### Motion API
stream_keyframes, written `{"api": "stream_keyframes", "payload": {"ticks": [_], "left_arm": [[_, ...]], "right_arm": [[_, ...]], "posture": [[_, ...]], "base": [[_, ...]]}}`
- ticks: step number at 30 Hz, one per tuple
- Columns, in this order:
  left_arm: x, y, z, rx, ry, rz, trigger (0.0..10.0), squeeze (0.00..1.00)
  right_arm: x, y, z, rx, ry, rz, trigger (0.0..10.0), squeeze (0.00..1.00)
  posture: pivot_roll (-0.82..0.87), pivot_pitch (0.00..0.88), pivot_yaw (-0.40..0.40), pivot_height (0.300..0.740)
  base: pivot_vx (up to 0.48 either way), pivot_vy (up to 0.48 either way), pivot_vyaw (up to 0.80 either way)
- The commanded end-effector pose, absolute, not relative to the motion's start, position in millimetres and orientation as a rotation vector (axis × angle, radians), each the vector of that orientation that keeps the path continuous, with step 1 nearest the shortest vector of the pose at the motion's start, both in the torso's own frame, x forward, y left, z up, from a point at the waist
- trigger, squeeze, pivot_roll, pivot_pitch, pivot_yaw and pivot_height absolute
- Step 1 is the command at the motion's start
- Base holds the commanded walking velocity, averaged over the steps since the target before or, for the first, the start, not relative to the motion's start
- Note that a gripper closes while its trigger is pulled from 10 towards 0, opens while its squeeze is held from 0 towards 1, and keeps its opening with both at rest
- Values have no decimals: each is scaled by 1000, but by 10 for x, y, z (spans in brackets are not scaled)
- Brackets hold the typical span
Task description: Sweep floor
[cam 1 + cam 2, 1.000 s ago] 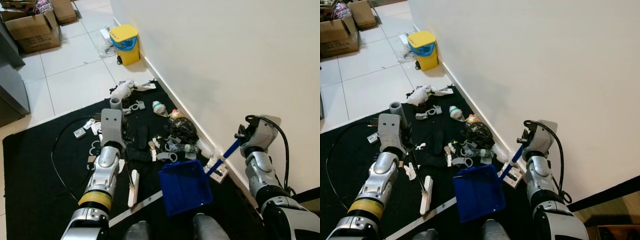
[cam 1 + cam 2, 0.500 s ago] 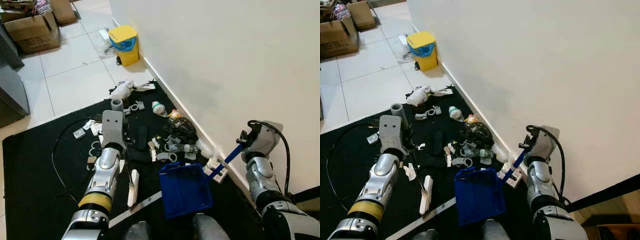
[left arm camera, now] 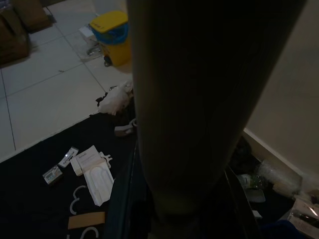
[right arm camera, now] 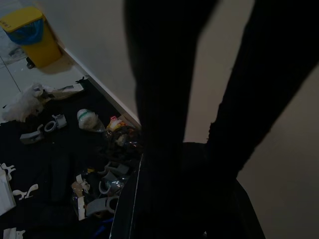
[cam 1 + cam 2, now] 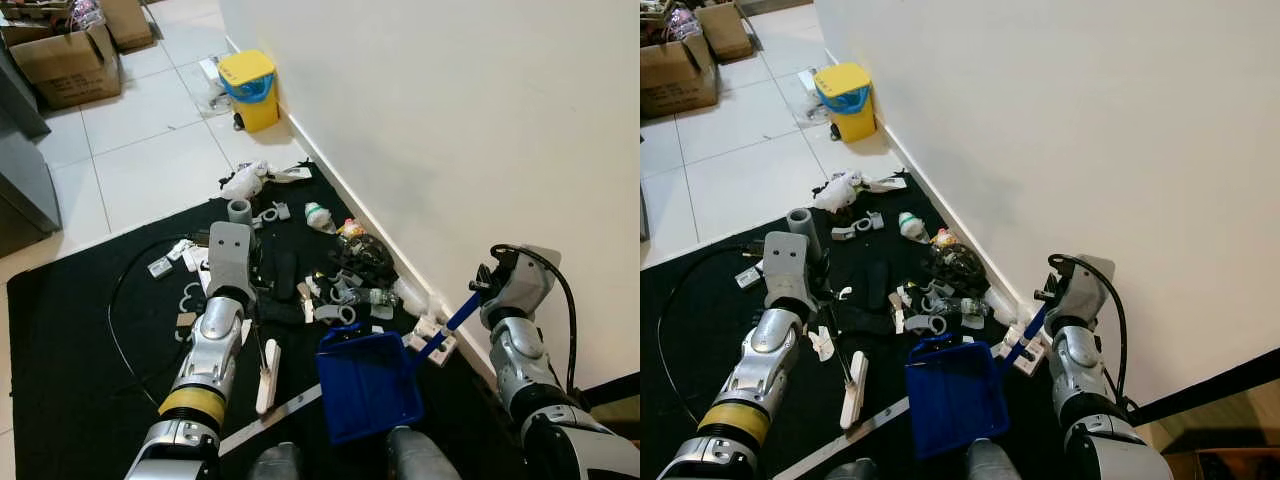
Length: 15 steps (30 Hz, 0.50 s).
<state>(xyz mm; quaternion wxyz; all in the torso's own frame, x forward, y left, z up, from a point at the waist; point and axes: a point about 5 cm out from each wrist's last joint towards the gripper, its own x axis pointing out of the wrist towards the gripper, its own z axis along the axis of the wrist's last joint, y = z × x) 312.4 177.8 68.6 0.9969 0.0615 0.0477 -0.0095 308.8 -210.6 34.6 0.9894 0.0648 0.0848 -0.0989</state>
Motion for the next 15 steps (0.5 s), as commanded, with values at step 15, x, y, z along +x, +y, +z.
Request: {"api": "stream_keyframes", "payload": {"ticks": [15], "left_arm": [[3085,1792,586,110,137,2,10000,0]], "right_arm": [[3058,-2093,320,125,171,-194,10000,0]], "posture": [[15,73,9,740]], "base": [[0,0,0]]}}
